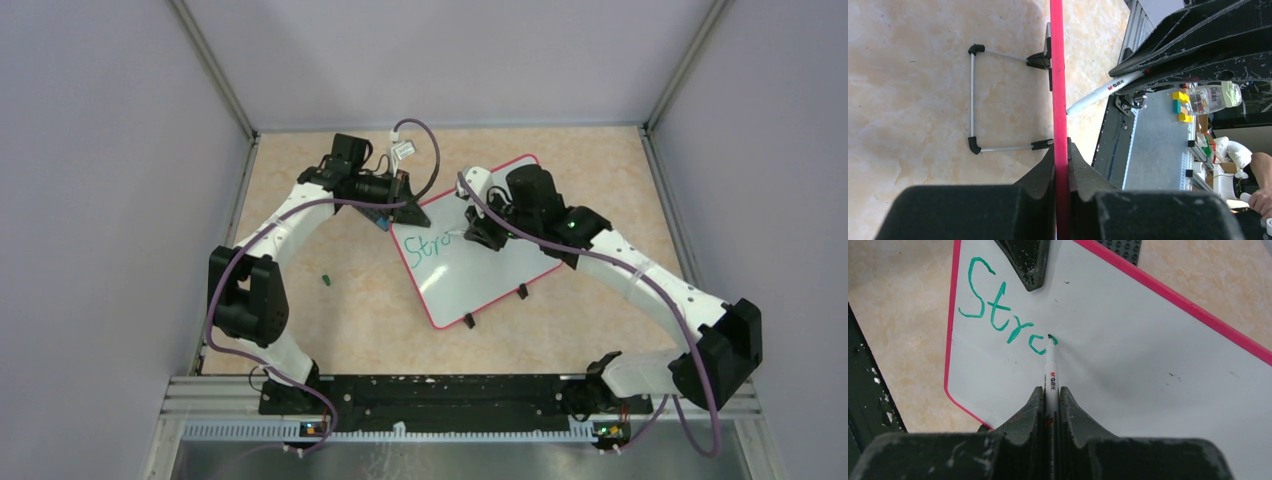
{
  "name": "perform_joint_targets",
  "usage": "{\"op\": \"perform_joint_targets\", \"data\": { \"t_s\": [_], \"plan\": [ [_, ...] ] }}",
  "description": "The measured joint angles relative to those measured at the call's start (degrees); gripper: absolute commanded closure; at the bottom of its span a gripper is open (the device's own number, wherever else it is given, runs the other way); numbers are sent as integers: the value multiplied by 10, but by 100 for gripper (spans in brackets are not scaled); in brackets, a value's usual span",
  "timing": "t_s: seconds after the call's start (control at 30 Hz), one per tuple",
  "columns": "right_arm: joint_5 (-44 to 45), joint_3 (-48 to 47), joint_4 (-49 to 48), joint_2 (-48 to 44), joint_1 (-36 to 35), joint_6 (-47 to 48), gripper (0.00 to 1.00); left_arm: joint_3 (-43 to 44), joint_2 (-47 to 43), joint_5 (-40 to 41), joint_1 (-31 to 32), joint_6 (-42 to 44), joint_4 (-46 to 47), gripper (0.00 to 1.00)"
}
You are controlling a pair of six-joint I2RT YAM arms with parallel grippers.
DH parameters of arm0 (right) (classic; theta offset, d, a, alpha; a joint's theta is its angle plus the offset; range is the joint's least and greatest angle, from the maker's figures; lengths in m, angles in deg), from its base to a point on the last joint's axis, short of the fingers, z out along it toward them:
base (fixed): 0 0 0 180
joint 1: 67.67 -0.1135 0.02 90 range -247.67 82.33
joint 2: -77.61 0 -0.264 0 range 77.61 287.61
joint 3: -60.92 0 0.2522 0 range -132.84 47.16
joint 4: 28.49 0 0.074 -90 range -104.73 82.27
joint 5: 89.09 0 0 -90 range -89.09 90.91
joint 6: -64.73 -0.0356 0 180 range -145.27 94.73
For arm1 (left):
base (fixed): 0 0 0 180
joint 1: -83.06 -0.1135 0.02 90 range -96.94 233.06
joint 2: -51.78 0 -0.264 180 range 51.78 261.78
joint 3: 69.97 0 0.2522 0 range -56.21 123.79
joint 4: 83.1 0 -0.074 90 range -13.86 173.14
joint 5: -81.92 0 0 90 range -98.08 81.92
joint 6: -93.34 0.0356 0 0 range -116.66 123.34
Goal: Write a sentence on the whiteboard
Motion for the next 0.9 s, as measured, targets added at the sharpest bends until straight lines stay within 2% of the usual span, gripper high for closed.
{"op": "perform_joint_targets", "data": {
  "t_s": [0.9],
  "plan": [
    [-16, 0, 16, -21, -1, -5, 100, 0, 0, -4, 0, 0, 0, 100]
  ]
}}
